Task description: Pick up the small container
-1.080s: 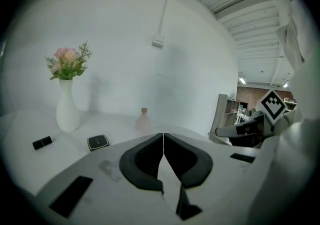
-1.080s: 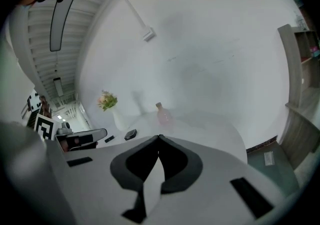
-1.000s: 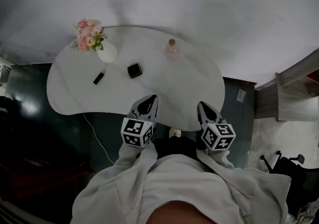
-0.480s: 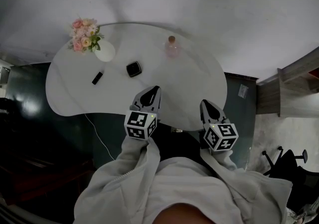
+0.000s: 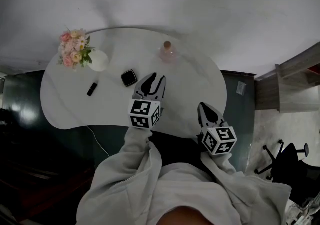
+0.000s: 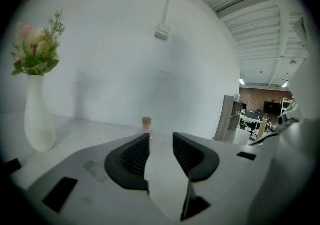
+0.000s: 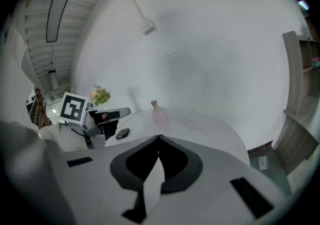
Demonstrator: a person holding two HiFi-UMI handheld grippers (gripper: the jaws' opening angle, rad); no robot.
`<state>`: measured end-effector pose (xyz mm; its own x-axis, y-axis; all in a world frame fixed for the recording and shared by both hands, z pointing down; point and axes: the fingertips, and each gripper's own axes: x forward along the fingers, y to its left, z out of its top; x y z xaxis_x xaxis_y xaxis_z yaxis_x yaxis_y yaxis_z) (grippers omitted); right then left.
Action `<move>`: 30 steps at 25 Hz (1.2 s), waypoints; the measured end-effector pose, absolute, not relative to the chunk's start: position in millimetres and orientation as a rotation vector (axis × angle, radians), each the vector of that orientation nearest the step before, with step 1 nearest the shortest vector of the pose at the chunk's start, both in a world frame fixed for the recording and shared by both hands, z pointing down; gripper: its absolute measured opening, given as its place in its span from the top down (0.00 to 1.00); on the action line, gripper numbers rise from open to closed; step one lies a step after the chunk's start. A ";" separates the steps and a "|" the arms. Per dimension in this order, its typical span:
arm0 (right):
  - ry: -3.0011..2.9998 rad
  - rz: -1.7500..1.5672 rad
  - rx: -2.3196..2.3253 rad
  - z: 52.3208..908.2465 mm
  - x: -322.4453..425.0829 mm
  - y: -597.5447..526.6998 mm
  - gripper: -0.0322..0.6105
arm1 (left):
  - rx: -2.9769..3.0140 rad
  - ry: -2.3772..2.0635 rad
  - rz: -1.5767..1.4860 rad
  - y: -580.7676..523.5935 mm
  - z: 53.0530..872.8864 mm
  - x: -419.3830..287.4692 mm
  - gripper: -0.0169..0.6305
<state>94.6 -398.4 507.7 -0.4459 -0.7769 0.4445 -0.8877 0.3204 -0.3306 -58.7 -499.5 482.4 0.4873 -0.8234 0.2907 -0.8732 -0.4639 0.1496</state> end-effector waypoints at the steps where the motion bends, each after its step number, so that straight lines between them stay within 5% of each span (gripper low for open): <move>1: -2.375 0.800 1.526 508.4 94.3 -400.9 0.87 | 2.462 -1.428 0.254 -506.8 483.1 -56.3 0.75; 10: -2.329 0.827 1.528 518.2 88.3 -424.6 0.87 | 2.438 -1.356 0.265 -562.8 512.0 -38.7 0.62; 30: -2.160 0.938 1.614 547.2 95.7 -441.0 0.87 | 2.560 -1.344 0.278 -658.5 531.2 -17.8 0.62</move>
<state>95.7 -441.0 547.2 -0.3330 -0.7450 0.5780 -0.9310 0.1625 -0.3269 -17.8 -658.5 531.2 0.5598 -0.7818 0.2746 -0.8266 -0.5500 0.1194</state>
